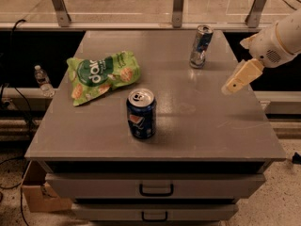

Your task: Knock redbull can over

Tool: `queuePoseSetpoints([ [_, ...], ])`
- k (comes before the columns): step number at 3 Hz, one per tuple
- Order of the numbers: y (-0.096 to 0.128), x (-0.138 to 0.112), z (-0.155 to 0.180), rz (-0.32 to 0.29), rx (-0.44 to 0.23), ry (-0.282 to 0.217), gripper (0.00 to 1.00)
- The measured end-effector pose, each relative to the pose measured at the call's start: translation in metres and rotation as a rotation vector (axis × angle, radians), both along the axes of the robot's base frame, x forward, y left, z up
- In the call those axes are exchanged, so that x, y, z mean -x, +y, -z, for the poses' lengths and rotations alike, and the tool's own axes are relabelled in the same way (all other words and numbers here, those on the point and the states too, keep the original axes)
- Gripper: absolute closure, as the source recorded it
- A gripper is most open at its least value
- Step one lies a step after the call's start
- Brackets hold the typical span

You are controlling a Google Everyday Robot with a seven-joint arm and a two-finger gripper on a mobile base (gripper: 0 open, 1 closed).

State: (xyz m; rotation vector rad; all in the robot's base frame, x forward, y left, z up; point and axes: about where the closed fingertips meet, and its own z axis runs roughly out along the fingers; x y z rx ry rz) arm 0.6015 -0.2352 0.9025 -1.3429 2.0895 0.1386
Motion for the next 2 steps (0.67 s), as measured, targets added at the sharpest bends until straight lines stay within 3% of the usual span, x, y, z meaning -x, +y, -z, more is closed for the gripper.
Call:
queuePoseSetpoints([
  [1,0.0,0.0,0.0,0.0,0.0,0.0,0.0],
  [2,0.001,-0.01,-0.002,0.01,-0.049,-0.029,0.0],
])
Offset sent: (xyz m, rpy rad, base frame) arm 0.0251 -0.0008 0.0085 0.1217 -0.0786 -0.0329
